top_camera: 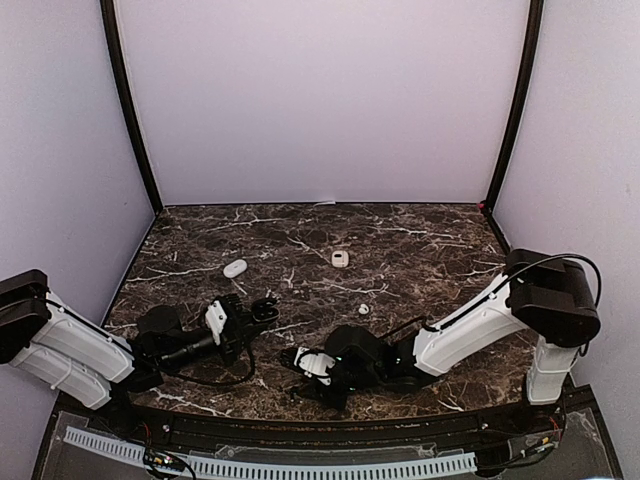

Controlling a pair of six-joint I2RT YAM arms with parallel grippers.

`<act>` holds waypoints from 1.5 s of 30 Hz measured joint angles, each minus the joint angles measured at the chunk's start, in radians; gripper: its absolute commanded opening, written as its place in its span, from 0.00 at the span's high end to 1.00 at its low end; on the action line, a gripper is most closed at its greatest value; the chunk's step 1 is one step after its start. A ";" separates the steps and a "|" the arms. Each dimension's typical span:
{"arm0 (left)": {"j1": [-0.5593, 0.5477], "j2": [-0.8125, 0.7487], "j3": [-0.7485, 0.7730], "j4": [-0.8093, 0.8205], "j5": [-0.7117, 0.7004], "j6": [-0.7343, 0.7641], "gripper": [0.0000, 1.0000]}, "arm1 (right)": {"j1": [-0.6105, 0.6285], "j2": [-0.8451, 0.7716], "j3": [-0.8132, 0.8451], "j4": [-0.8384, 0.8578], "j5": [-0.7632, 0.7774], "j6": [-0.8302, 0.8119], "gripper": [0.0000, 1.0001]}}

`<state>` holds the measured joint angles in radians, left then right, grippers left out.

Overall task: Insert the wireless bluetooth earbuds into the charging case
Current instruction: Pick up the right earbud from the center of the board.

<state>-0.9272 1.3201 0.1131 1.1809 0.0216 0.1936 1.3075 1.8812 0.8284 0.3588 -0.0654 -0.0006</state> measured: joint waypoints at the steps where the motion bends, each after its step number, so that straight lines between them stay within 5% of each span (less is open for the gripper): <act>1: 0.000 0.001 0.000 0.000 0.000 0.000 0.95 | 0.000 0.004 0.005 0.000 0.000 -0.003 0.69; 16: 0.006 0.003 0.000 0.000 0.005 -0.017 0.95 | 0.009 0.051 0.074 -0.018 -0.018 -0.080 0.74; 28: 0.008 0.004 0.000 -0.001 0.008 -0.019 0.95 | 0.018 0.068 0.096 -0.020 -0.008 -0.088 0.89; 36: 0.008 0.017 0.000 -0.005 0.023 -0.018 0.95 | 0.023 0.036 0.028 0.037 0.071 -0.035 0.99; 45: 0.008 0.069 0.033 -0.031 0.126 -0.018 0.95 | 0.023 -0.066 -0.070 0.000 0.221 0.013 1.00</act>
<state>-0.9188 1.3895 0.1459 1.1496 0.1478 0.1757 1.3304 1.8156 0.7582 0.3588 0.1558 0.0128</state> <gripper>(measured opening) 0.238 0.113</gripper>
